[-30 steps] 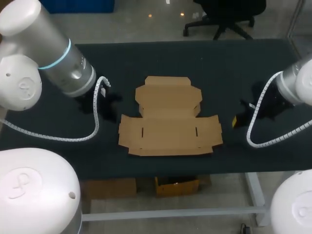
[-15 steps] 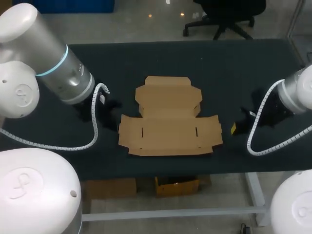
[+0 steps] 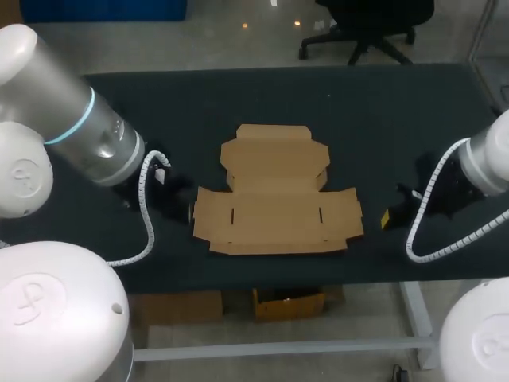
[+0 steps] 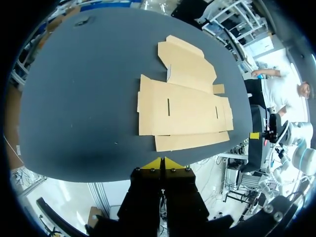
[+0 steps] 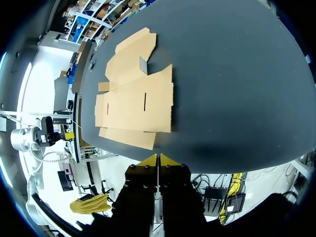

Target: Assemble the packaging by folding the flat box into shape, placing the metal phone stand inside, and closing the box properly

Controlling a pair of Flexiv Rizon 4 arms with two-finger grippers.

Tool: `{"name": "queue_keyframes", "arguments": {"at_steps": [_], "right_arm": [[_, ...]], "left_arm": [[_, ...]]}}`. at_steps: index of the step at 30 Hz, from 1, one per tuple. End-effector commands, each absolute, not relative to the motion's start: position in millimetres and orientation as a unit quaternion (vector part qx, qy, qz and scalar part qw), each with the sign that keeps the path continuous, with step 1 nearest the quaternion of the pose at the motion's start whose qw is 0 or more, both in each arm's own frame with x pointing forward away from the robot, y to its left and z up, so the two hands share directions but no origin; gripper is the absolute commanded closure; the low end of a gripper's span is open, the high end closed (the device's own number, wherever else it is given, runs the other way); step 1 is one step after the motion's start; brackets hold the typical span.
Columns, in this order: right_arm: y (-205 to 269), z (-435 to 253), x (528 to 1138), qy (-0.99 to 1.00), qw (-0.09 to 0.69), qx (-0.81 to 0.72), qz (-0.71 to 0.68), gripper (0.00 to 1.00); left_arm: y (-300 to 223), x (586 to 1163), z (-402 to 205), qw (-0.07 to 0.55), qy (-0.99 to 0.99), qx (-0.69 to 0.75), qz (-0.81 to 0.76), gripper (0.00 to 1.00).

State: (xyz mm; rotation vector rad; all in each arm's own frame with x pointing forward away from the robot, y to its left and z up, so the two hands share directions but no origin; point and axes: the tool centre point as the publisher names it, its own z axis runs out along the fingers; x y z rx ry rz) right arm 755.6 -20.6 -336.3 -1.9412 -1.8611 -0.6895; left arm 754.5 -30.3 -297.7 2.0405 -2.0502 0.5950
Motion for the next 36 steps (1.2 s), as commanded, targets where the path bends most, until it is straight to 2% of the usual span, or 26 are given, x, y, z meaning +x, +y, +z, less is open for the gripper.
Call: {"name": "queue_keyframes", "arguments": {"at_steps": [1,36], "right_arm": [[-18,-340,754,-0.660,0.183,-0.685,-0.248,1.00],[-13,-372,749,-0.650,0.194,-0.693,-0.245,1.00]], "left_arm": [[-27,750,-302,0.093,-0.691,0.687,0.206,1.00],[-35,748,-341,0.146,-0.693,0.679,0.193,1.00]]}}
